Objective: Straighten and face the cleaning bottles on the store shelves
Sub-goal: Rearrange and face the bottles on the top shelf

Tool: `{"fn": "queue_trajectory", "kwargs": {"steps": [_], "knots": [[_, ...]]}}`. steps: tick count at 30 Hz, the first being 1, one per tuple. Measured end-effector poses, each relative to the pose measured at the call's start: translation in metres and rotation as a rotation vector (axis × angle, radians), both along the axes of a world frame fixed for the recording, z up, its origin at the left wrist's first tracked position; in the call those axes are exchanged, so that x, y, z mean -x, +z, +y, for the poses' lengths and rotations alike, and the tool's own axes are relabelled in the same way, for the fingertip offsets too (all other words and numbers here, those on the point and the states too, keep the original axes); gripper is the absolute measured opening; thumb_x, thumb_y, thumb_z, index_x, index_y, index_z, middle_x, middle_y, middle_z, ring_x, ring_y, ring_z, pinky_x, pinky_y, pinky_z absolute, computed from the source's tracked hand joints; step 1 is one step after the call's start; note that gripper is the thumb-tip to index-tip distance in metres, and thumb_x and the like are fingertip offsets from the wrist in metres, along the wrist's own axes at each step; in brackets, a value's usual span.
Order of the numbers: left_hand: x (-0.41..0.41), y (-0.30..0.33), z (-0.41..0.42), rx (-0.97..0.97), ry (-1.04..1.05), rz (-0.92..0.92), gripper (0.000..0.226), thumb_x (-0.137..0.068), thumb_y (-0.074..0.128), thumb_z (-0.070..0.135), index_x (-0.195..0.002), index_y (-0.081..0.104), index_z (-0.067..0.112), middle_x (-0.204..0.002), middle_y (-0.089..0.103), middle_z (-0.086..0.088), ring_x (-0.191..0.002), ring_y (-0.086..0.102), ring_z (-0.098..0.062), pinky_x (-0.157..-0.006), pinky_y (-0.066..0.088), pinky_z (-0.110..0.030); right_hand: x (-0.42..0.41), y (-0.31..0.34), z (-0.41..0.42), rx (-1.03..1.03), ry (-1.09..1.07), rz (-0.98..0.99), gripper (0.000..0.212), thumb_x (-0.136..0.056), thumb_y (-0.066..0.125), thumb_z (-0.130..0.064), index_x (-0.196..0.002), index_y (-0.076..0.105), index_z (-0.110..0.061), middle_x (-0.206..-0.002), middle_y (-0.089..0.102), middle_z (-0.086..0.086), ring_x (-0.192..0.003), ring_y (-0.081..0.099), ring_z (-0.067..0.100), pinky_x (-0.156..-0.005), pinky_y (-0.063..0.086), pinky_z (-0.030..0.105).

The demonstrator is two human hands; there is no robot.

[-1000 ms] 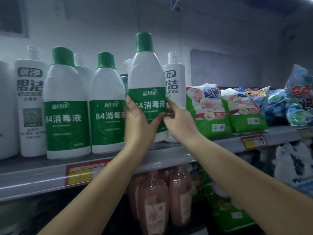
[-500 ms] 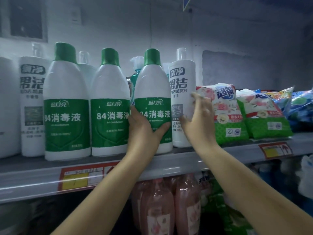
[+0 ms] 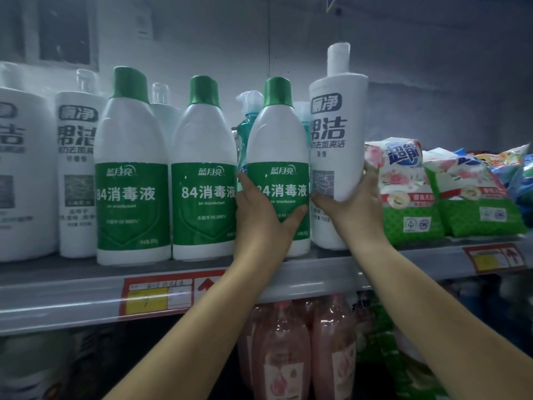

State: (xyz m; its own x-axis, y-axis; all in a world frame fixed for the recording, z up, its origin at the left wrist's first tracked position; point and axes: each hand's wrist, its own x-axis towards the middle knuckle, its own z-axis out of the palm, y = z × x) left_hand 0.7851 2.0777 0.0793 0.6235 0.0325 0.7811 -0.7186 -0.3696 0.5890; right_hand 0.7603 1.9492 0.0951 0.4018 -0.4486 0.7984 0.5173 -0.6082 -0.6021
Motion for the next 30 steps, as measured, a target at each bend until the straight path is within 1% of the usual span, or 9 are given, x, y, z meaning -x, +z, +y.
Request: {"fn": "queue_trajectory", "kwargs": {"steps": [3,7,10,13,16,20,24,27,30], "knots": [[0.005,-0.001,0.001,0.006,-0.004,-0.007,0.107,-0.076,0.069,0.042,-0.147,-0.008,0.016,-0.148,0.022,-0.006,-0.135,0.026,-0.020,-0.113,0.025,-0.034,0.011,0.009,0.002,0.096,-0.058,-0.127,0.087,-0.061,0.083,-0.021,-0.132,0.033,-0.011,-0.125,0.048,0.008,-0.111,0.048,0.022,-0.091,0.045,0.036],[0.012,-0.002,0.003,-0.051,0.023,-0.046,0.088,-0.087,0.055,0.042,-0.147,-0.005,0.018,-0.151,0.014,-0.004,-0.139,0.017,-0.019,-0.114,0.019,-0.033,0.034,0.030,0.012,0.145,-0.028,-0.145,0.091,-0.058,0.080,-0.031,-0.133,0.030,-0.020,-0.127,0.048,0.004,-0.116,0.048,0.025,-0.096,0.044,0.048],[0.023,-0.001,0.011,0.009,-0.007,-0.187,0.063,-0.093,0.046,0.020,-0.145,0.014,0.010,-0.151,0.019,-0.006,-0.139,0.018,-0.014,-0.112,0.013,-0.016,0.054,0.040,0.029,0.151,0.085,-0.118,0.090,-0.056,0.078,-0.036,-0.132,0.031,-0.023,-0.123,0.052,0.000,-0.112,0.053,0.022,-0.093,0.047,0.047],[0.036,-0.003,0.029,0.234,-0.177,-0.334,0.046,-0.086,0.039,0.007,-0.132,0.040,0.011,-0.130,0.047,-0.001,-0.124,0.043,-0.009,-0.106,0.033,-0.016,0.066,0.039,0.054,0.125,0.227,-0.032,0.087,-0.053,0.080,-0.038,-0.129,0.038,-0.025,-0.118,0.058,-0.003,-0.105,0.059,0.018,-0.088,0.052,0.043],[0.050,-0.004,0.054,0.322,-0.336,-0.326,0.038,-0.087,0.040,0.027,-0.124,0.044,0.025,-0.116,0.055,0.010,-0.108,0.054,-0.001,-0.087,0.045,-0.014,0.066,0.034,0.080,0.058,0.434,0.019,0.077,-0.055,0.084,-0.025,-0.121,0.046,-0.024,-0.109,0.065,-0.001,-0.096,0.066,0.018,-0.082,0.056,0.041],[0.052,-0.004,0.098,0.244,-0.297,-0.353,0.053,-0.087,0.041,0.037,-0.136,0.039,0.016,-0.127,0.054,-0.007,-0.118,0.053,-0.020,-0.096,0.047,-0.043,0.057,0.028,0.125,-0.003,0.689,0.067,0.072,-0.055,0.082,-0.016,-0.119,0.050,-0.021,-0.104,0.069,0.006,-0.092,0.069,0.025,-0.081,0.056,0.046],[0.050,-0.006,0.151,0.164,-0.164,-0.377,0.059,-0.082,0.047,0.031,-0.138,0.032,0.020,-0.131,0.051,-0.010,-0.121,0.050,-0.026,-0.096,0.045,-0.050,0.048,0.027,0.171,-0.005,0.807,0.064,0.070,-0.061,0.082,-0.007,-0.121,0.048,-0.019,-0.106,0.069,0.006,-0.095,0.069,0.022,-0.083,0.056,0.044],[0.051,-0.008,0.188,0.075,-0.090,-0.376,0.073,-0.077,0.054,0.032,-0.139,0.017,0.025,-0.138,0.041,-0.008,-0.130,0.042,-0.020,-0.101,0.043,-0.042,0.040,0.026,0.210,0.033,0.827,0.071,0.074,-0.059,0.084,-0.011,-0.122,0.046,-0.020,-0.107,0.069,0.003,-0.097,0.068,0.018,-0.084,0.056,0.039],[0.052,-0.006,0.224,0.035,-0.022,-0.322,0.095,-0.067,0.071,0.034,-0.135,0.005,0.036,-0.139,0.032,0.012,-0.127,0.034,0.011,-0.096,0.037,-0.007,0.029,0.025,0.250,0.035,0.805,0.071,0.078,-0.056,0.087,-0.014,-0.121,0.045,-0.023,-0.108,0.068,0.000,-0.098,0.067,0.015,-0.082,0.057,0.037]]}}
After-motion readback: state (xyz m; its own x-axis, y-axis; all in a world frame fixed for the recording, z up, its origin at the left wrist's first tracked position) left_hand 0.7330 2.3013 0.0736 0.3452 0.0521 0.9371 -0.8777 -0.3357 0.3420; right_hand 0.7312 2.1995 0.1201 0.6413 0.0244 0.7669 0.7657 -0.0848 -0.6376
